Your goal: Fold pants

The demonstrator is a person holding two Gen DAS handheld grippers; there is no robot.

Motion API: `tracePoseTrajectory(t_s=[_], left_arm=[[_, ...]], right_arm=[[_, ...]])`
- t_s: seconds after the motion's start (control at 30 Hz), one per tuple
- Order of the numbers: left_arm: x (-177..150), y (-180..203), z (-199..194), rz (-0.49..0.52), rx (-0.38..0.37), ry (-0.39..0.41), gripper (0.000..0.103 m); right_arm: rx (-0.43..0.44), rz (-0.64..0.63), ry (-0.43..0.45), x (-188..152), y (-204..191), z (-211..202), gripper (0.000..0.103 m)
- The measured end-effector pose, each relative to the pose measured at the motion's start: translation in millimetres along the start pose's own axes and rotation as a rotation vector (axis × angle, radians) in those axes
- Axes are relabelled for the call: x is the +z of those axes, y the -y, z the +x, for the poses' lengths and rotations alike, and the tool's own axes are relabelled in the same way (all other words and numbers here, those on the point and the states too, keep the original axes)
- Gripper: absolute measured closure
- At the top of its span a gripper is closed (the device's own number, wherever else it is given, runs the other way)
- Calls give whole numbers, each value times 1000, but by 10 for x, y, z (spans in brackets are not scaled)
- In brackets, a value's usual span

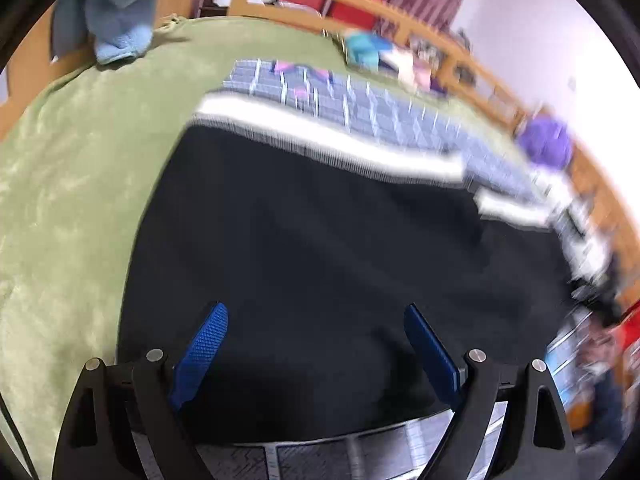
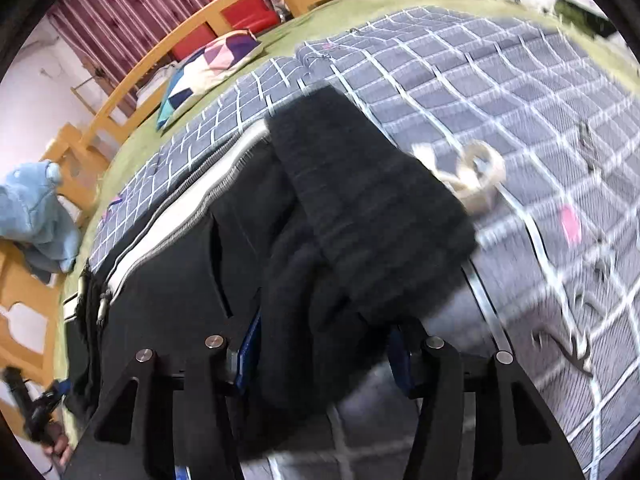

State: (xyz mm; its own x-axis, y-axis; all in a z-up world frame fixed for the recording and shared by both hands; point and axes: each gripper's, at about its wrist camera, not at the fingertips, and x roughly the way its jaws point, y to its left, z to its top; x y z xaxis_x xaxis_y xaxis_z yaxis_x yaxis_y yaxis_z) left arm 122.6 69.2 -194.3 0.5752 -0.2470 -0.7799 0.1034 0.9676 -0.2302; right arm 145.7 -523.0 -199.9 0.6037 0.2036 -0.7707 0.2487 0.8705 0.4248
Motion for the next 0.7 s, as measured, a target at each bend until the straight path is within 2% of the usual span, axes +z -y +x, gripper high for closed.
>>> tracePoseTrajectory(t_s=[0.07, 0.1, 0.2, 0.23, 0.3, 0.4, 0.43, 0.5, 0.57, 0.7], left_arm=[[-100, 190, 19, 122, 89, 19, 14], [-99, 213, -4, 123, 79, 15, 14], [16, 129, -173, 11, -85, 9, 14], [42, 85, -242, -26, -107, 6, 14], [125, 52, -344, -71, -116, 8, 14], [306, 101, -568, -110, -28, 3, 14], [313, 102, -628, -116, -17, 8, 14], [384, 135, -771, -132, 10, 21, 14], [388, 145, -866, -123, 48, 35, 14], [331, -31, -956, -75, 158, 76, 13]], right_arm=[[-42, -22, 28, -107, 31, -210, 49], [-59, -47, 38, -145, 9, -314, 49], [-133, -149, 80, -197, -230, -622, 49], [-148, -200, 105, -198, -393, -728, 49], [-111, -261, 128, -182, -705, -848, 49], [-3, -317, 130, -135, -1396, -817, 49], [45, -336, 126, -137, -1650, -763, 49], [88, -376, 102, -190, -2081, -612, 50], [132, -440, 60, -303, -2546, -342, 60], [151, -542, -71, -625, -3126, 240, 68]])
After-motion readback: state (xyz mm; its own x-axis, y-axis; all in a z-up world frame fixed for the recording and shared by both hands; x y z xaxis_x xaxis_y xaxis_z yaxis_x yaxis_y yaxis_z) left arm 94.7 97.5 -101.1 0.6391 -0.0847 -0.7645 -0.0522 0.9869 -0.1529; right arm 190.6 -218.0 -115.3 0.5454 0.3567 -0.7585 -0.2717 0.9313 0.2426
